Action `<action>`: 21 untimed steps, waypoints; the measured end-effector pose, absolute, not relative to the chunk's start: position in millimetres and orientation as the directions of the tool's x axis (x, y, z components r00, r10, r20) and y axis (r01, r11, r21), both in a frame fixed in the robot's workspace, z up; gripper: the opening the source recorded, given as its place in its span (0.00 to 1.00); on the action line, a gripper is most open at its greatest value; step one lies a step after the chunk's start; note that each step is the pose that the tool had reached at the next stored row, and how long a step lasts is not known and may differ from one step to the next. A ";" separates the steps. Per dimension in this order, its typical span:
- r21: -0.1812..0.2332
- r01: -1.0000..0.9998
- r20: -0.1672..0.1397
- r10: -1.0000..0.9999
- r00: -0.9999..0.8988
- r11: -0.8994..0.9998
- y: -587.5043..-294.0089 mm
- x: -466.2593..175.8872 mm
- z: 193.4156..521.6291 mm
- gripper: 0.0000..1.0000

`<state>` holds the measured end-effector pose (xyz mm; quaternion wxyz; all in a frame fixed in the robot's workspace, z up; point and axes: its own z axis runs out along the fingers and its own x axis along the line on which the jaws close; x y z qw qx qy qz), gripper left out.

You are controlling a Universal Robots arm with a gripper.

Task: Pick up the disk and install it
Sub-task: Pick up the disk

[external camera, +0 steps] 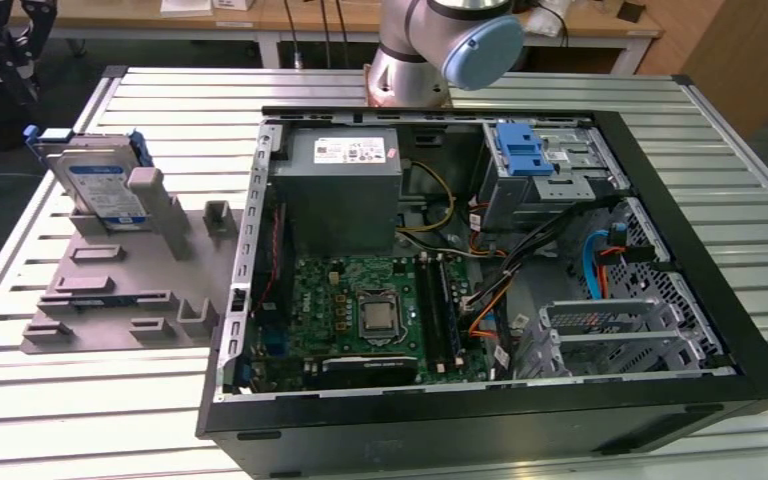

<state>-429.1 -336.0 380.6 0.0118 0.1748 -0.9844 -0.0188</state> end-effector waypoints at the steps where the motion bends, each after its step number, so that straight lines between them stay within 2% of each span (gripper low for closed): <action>1: 0.041 -0.348 0.017 -0.349 -0.937 0.936 -336.0 -429.1 380.6 0.11; 21: 0.039 -0.451 0.011 -0.452 -0.892 0.891 -336.0 -429.1 380.5 0.11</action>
